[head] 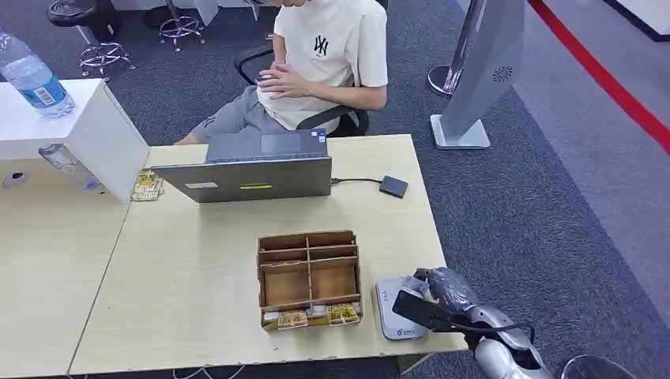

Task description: Pass the card to the sensor for recognition and then transmit it.

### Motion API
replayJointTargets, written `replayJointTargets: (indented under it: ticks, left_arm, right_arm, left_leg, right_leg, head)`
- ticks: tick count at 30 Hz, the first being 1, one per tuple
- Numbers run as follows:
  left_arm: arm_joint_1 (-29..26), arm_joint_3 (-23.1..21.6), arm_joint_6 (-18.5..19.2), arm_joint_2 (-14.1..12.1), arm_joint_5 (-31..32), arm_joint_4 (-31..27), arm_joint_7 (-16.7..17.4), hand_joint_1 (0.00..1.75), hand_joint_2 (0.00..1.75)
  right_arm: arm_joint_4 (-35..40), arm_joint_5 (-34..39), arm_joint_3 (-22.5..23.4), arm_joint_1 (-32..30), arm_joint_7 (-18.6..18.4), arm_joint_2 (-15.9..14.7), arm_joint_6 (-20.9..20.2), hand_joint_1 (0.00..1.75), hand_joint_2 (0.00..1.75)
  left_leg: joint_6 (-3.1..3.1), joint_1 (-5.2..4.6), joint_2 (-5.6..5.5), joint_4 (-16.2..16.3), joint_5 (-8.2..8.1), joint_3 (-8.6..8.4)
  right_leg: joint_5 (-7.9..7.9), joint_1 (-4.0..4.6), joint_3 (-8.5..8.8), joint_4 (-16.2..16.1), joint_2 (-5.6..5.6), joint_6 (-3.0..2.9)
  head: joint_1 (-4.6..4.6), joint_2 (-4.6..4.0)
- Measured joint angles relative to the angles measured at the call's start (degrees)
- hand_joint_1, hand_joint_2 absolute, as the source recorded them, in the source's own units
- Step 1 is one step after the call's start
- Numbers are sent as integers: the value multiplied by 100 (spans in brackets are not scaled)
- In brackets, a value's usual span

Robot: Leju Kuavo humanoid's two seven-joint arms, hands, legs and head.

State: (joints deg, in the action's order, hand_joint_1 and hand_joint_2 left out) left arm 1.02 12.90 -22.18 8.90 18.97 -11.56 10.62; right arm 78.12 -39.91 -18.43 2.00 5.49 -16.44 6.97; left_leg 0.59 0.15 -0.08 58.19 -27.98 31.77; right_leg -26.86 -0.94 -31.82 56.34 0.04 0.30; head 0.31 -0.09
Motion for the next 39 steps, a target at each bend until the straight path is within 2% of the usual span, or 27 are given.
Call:
replayJointTargets:
  ticks: [5, 15, 25, 28, 31, 34, 39]
  left_arm:
    - [-2, 2, -7, 2, 4, 0, -4, 0, 0]
    - [-3, 7, -33, 48, 149, 0, -55, 0, 0]
    - [0, 7, -9, 52, 324, 0, -57, 0, 0]
    - [1, 7, 42, 50, 426, 0, -55, 0, 0]
    - [11, 7, 113, 44, 568, 0, -48, 0, 0]
    - [32, 7, 231, 28, 765, 0, -24, 0, 0]
    - [53, 7, 352, 13, 990, 0, 7, 0, 0]
  right_arm:
    - [61, 201, 114, -71, 134, 57, 217, 175, 175]
    - [838, 417, 835, -176, 1045, 787, 1762, 175, 175]
    - [1576, 277, 1005, -200, 1561, 1263, 2428, 175, 175]
    - [1613, -222, 951, -120, 1716, 1388, 2739, 175, 175]
    - [1539, -1117, 763, 94, 1794, 1530, 3138, 175, 175]
    - [1207, -2066, 503, 535, 1962, 1898, 3233, 175, 175]
    - [528, -3065, 328, 1328, 2096, 2553, 3244, 175, 175]
  left_leg:
    - [0, 0, 0, 0, 0, 1]
    - [0, 1, 0, -1, 0, 1]
    - [0, 1, 0, -1, 0, 3]
    - [-1, 1, 1, -1, 1, 3]
    - [-2, 2, 4, -2, 2, 2]
    - [-9, 3, 12, -2, 6, -2]
    - [-16, 7, 9, -2, 14, 0]
  right_leg:
    - [0, 0, 0, 0, 0, 0]
    - [-1, 1, -2, 2, 0, -1]
    - [-1, 0, -1, 2, 0, 0]
    - [0, 0, -1, 3, 1, -1]
    - [1, 1, -2, 6, 5, -3]
    - [3, 2, -4, 12, 14, -6]
    - [6, 4, -8, 22, 11, -11]
  head:
    - [0, 0]
    - [0, 0]
    - [0, 0]
    - [0, 0]
    - [0, 0]
    - [0, 0]
    - [0, 0]
